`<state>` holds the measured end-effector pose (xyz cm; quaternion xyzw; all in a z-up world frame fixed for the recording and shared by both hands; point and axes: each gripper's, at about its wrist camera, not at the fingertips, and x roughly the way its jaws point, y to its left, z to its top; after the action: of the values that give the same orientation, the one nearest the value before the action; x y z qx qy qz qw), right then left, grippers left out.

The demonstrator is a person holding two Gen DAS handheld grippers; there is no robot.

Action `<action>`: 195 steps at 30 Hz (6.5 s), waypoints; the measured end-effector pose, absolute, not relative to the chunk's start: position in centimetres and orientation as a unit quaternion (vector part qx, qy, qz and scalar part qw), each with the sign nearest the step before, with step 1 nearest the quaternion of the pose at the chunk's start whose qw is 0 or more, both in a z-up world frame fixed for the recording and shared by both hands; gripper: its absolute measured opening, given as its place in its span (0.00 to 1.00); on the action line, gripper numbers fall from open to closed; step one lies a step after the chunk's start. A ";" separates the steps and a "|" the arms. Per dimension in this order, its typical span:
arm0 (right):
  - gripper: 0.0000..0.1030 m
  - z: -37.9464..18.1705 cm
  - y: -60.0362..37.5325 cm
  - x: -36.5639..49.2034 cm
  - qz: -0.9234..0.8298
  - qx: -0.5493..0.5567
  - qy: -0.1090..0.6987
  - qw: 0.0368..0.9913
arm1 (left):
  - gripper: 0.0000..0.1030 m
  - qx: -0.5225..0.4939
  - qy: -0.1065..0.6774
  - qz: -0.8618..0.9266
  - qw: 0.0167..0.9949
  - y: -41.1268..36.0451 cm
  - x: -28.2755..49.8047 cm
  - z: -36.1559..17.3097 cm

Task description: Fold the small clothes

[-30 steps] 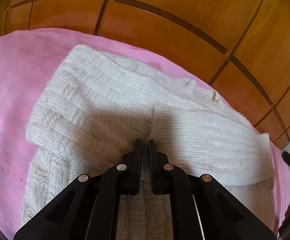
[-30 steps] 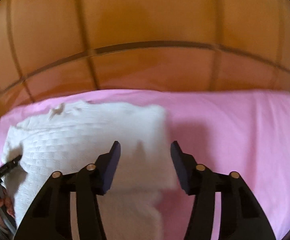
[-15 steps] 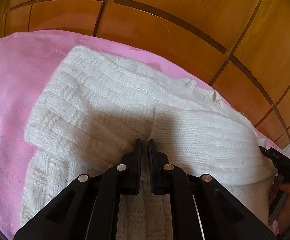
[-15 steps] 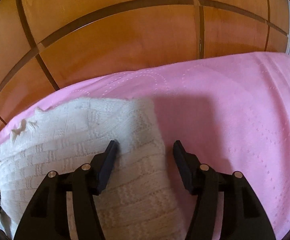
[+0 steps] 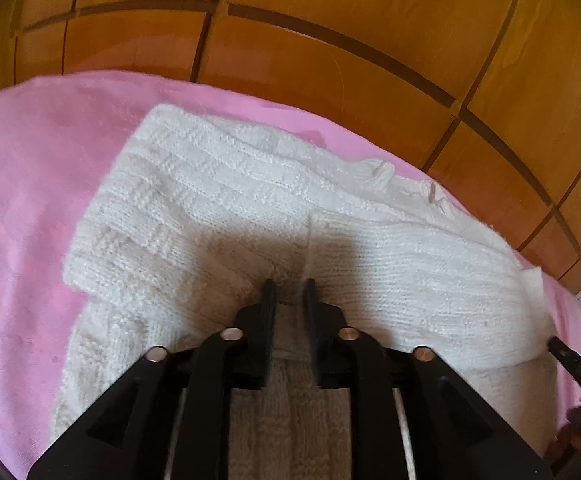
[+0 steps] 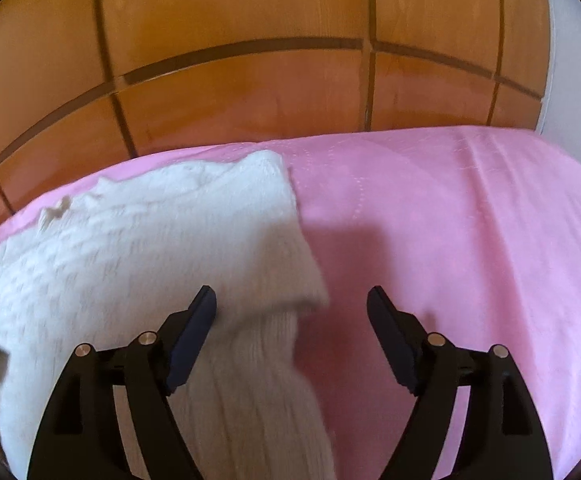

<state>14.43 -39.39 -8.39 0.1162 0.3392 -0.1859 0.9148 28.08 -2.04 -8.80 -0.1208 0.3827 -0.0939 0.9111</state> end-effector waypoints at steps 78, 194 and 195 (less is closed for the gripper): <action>0.06 -13.5 -38.6 -4.9 0.163 0.377 0.360 0.838 | 0.11 -0.127 0.453 -0.303 0.829 6.8 4.9 -9.1; 0.77 -10.8 -36.3 11.2 -0.022 0.253 0.286 0.924 | 0.83 -0.124 0.445 -0.117 0.879 1.9 24.5 -6.6; 0.77 -10.9 -36.3 11.1 -0.023 0.252 0.287 0.924 | 0.80 -0.110 0.442 -0.114 0.883 1.5 24.6 -6.9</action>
<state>11.14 -36.31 -10.85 0.2523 0.2869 -0.0229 0.9239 24.56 1.51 -6.89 -0.1096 0.4418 -0.1142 0.8831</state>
